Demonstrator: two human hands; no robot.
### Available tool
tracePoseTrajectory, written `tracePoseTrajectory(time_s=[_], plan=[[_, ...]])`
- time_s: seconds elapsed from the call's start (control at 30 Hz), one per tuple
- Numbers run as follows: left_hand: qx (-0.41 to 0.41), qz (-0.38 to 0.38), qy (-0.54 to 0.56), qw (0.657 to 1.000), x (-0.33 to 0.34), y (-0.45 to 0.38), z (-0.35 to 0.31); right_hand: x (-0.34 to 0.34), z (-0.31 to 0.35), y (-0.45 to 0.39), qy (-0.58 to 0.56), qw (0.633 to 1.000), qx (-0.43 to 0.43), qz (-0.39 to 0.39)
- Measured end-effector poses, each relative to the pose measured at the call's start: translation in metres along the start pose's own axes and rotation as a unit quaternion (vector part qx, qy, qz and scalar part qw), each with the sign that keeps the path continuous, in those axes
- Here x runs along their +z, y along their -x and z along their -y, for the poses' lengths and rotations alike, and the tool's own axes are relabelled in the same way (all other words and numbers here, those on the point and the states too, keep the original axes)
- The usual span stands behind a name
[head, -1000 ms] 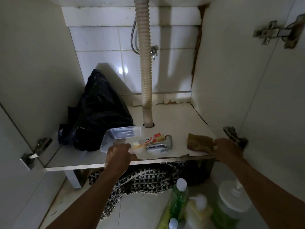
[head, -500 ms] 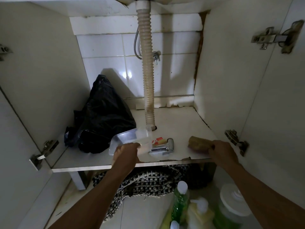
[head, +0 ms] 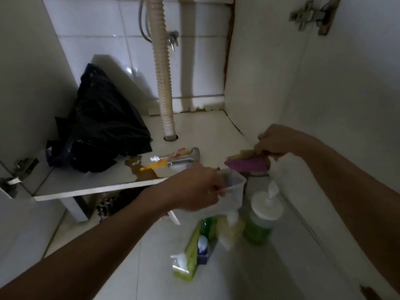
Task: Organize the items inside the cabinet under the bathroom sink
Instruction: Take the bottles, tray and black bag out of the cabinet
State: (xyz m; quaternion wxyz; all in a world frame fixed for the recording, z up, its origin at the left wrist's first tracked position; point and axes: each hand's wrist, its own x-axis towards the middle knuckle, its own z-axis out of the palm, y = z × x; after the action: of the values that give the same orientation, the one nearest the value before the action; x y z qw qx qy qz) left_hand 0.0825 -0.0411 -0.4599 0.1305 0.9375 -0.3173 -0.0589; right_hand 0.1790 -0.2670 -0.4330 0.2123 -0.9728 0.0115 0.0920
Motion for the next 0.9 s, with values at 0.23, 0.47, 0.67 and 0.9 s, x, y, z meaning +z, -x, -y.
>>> tracePoseTrajectory(time_s=[0.23, 0.47, 0.67, 0.9], plan=[[0.096, 0.171, 0.140, 0.971, 0.079, 0.005, -0.059, 0.011, -0.012, 0.040, 0.144, 0.976, 0.039, 0.161], [0.075, 0.209, 0.084, 0.972, 0.169, 0.012, -0.076, 0.123, -0.043, 0.051, 0.211, 0.938, 0.021, 0.273], [0.030, 0.227, 0.009, 0.973, 0.223, 0.029, -0.067, 0.195, -0.081, 0.050, 0.255, 0.927, -0.146, 0.233], [0.021, 0.284, -0.016, 0.958, 0.250, 0.042, -0.050, 0.207, -0.088, 0.059, 0.297, 0.921, -0.108, 0.226]])
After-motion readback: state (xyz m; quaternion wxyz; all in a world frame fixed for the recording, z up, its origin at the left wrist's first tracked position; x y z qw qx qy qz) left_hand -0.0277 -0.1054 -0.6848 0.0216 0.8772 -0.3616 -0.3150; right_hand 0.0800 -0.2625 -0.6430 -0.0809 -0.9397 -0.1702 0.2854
